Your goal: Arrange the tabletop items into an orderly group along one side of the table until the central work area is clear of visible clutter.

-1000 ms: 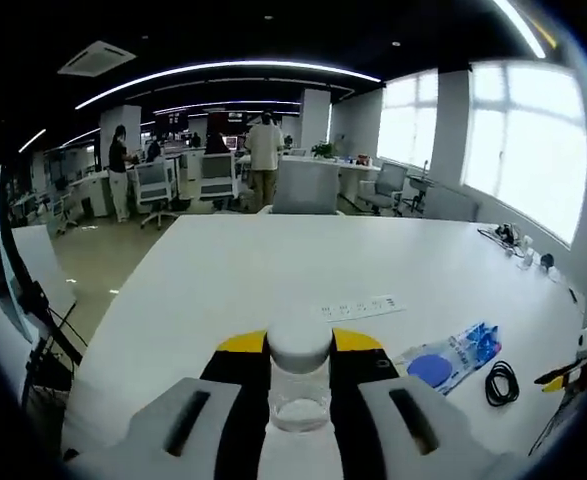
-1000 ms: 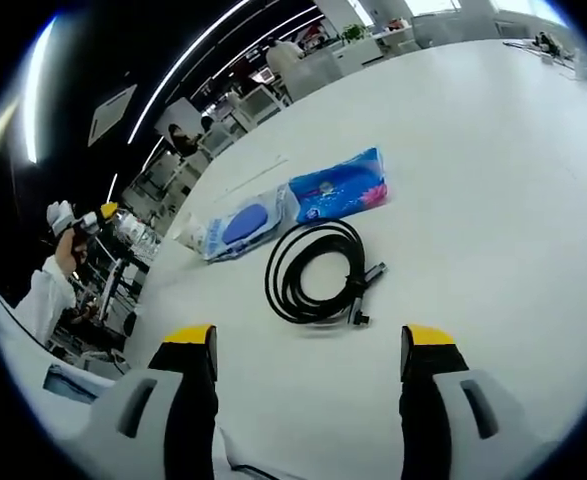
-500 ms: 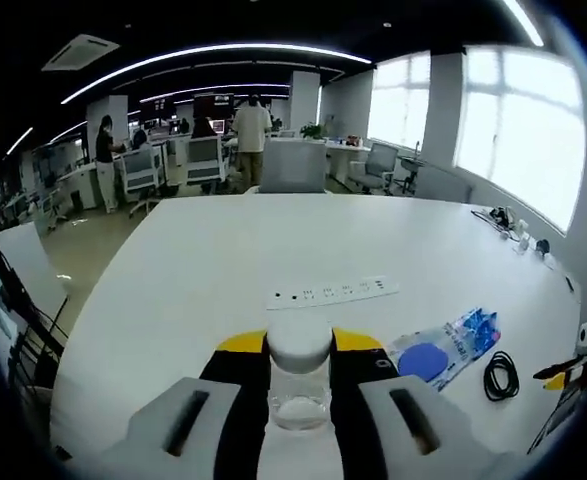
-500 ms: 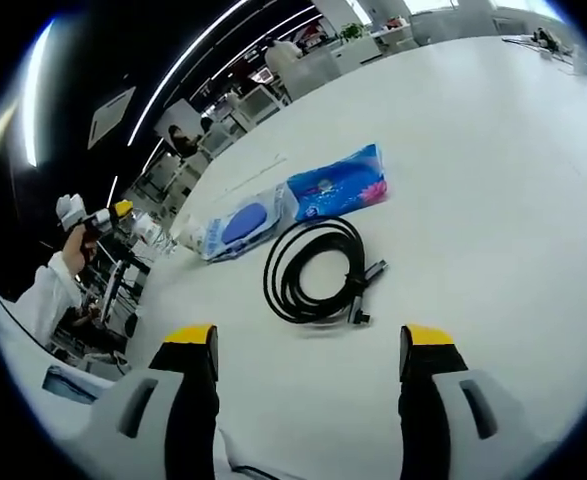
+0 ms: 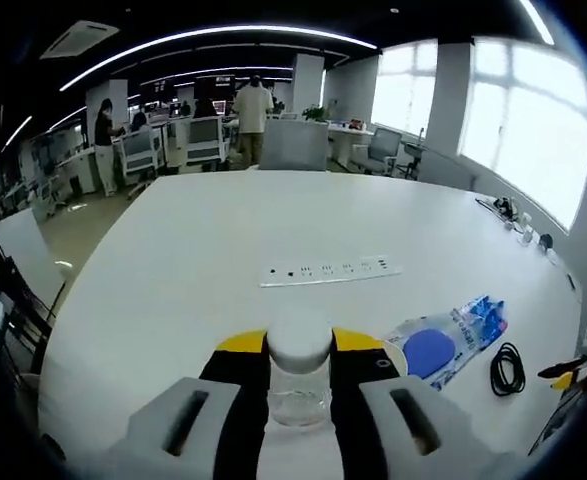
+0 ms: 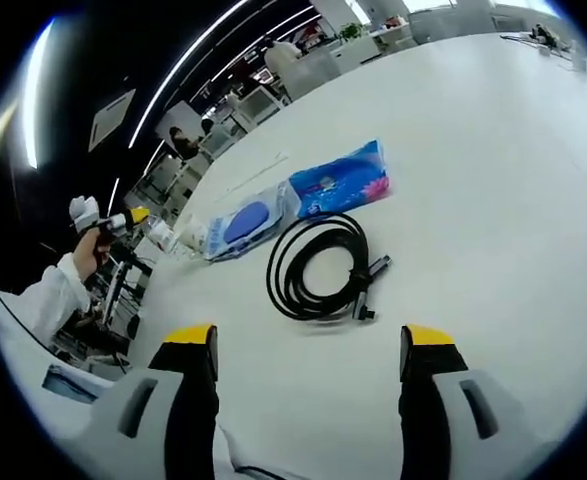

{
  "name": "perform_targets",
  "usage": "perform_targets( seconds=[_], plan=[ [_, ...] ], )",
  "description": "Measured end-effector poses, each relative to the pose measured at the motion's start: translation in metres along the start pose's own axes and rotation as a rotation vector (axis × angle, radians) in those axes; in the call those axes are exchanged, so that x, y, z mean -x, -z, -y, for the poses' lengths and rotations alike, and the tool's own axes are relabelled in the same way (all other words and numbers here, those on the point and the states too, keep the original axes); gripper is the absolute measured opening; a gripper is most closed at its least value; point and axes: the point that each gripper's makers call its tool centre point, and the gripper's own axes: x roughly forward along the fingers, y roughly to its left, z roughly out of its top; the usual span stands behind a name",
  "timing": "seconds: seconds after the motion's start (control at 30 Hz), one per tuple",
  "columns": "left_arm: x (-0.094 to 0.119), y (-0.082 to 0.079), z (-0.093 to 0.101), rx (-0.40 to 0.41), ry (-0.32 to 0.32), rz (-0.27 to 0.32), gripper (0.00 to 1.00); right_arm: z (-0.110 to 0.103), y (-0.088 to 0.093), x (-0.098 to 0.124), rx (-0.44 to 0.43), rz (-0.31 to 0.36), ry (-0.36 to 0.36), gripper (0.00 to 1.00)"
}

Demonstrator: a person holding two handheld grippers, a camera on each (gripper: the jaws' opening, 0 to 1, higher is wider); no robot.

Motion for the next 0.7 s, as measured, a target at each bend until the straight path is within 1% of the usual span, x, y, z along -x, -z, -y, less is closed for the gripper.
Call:
perform_targets(
  seconds=[0.17,0.23,0.3,0.33,0.37,0.5,0.7],
  plan=[
    [-0.003,0.001,0.004,-0.010,-0.005,-0.003,0.20,0.002,-0.001,0.000,-0.001,0.002,0.001,0.74],
    [-0.005,0.002,0.001,-0.015,-0.005,-0.005,0.20,0.003,-0.001,0.000,-0.004,0.003,0.001,0.74],
    [-0.012,0.004,-0.004,-0.018,-0.006,-0.008,0.20,0.005,0.000,0.000,-0.004,0.001,0.003,0.74],
    [-0.011,0.001,-0.003,-0.017,-0.004,0.003,0.20,0.005,0.000,0.000,-0.004,-0.001,0.004,0.74],
    [-0.011,0.000,-0.003,-0.016,-0.007,-0.003,0.20,0.005,0.001,0.000,-0.006,-0.001,0.004,0.74],
    [-0.015,0.000,-0.005,-0.024,-0.005,-0.002,0.21,0.006,0.004,-0.001,-0.007,-0.007,0.004,0.74],
    [-0.014,0.000,-0.004,-0.040,-0.009,0.011,0.21,0.005,0.007,-0.004,-0.010,-0.015,0.000,0.74]
  ],
)
